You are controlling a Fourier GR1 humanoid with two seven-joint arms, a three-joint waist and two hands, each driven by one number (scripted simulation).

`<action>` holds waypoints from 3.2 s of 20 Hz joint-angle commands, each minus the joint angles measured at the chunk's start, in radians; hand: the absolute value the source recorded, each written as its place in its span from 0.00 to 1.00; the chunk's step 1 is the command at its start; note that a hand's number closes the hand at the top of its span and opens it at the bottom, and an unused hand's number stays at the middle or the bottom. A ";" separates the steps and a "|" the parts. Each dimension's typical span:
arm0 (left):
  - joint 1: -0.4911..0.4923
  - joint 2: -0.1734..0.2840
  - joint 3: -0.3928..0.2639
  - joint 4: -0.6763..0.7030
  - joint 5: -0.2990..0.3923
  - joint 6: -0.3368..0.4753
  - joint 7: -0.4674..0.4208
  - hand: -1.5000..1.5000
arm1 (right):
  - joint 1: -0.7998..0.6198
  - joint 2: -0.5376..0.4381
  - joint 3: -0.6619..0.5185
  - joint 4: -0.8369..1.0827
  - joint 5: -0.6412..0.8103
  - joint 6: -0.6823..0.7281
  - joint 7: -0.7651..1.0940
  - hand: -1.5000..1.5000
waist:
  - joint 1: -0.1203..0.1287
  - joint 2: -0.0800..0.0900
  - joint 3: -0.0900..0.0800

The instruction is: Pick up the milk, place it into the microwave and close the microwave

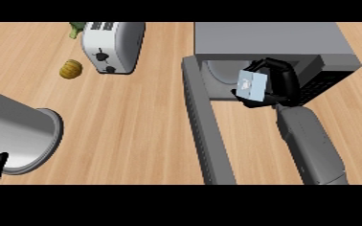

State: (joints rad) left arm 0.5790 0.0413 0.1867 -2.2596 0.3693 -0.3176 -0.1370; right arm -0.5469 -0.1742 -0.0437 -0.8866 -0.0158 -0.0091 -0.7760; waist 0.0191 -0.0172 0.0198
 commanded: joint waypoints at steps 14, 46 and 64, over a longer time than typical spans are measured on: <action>-0.075 0.030 -0.034 0.015 -0.022 -0.023 0.017 0.00 | -0.137 -0.005 -0.046 0.137 0.084 -0.270 0.072 1.00 | 0.158 0.065 -0.022; -0.212 0.056 -0.130 0.052 -0.142 -0.017 0.065 0.00 | -0.018 0.061 -0.077 0.107 0.180 -0.397 0.019 0.00 | 0.224 0.088 -0.020; -0.241 0.012 -0.206 0.049 -0.229 0.029 0.087 0.00 | -0.102 0.036 -0.088 0.222 0.162 -0.310 0.051 0.00 | 0.168 0.065 -0.017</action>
State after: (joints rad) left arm 0.3401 0.0607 -0.0073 -2.2029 0.1578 -0.2990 -0.0528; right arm -0.5046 -0.1194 -0.0919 -0.8227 0.1876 -0.4042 -0.9705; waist 0.1679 0.0109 0.0013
